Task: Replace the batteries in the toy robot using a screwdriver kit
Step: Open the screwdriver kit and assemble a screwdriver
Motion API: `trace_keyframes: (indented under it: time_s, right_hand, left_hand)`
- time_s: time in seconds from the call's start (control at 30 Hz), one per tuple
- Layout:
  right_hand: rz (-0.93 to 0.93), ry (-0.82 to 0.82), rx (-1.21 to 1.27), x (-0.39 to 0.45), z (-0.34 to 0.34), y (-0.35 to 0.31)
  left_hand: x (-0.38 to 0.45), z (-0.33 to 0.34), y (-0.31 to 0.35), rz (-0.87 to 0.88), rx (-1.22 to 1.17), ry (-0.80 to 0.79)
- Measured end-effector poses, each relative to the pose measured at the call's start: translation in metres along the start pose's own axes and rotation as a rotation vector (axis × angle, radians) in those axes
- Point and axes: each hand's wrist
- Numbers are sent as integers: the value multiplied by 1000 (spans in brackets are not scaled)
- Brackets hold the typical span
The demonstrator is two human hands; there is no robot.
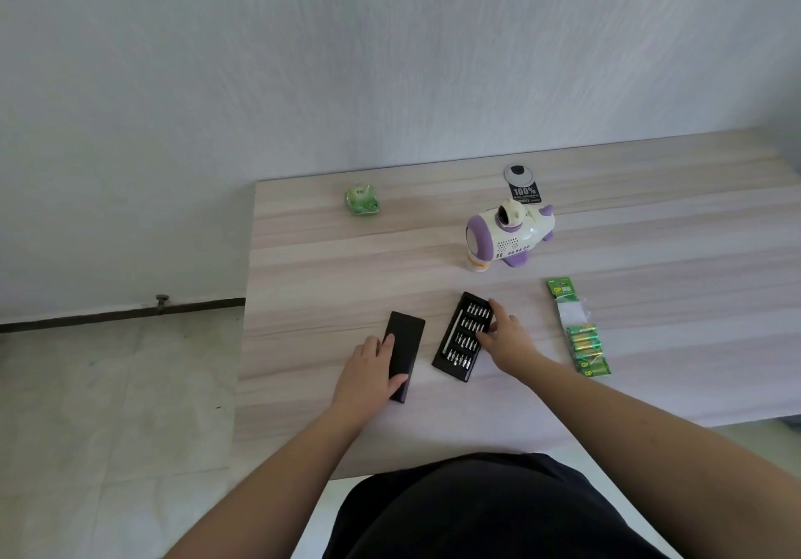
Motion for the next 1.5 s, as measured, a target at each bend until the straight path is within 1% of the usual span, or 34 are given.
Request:
trace_keyframes:
  time_s: [0.13, 0.23, 0.4, 0.53, 0.63, 0.8, 1.17, 1.4, 1.5]
  right_hand:
    - [-32, 6, 45, -7, 6, -1]
    - [-83, 8, 28, -16, 8, 3]
    - [-206, 19, -151, -28, 10, 10]
    - [-274, -26, -270, -30, 14, 11]
    - [-285, -37, -339, -28, 15, 8]
    - [-271, -38, -365, -22, 20, -1]
    - [-286, -87, -480, -14, 18, -6]
    - [-379, -141, -693, -13, 14, -12]
    - [-390, -173, -777, -14, 12, -18]
  left_hand:
    - [5, 0, 6, 66, 39, 18]
    - [9, 4, 11, 101, 15, 56]
    - [18, 10, 27, 273, -10, 55]
    - [29, 9, 39, 354, -26, 50]
    - [37, 7, 44, 358, -41, 27]
    - [45, 7, 46, 355, -1, -23]
    - [38, 16, 48, 366, -21, 56]
    - [37, 23, 48, 399, -7, 96]
    - [36, 25, 48, 412, -3, 89]
Point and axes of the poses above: each hand's wrist, its own x-axis towards the middle knuckle, its own z-axis out of the palm, y = z × x, and after that the axes turned 2 degrees about y, right-handed
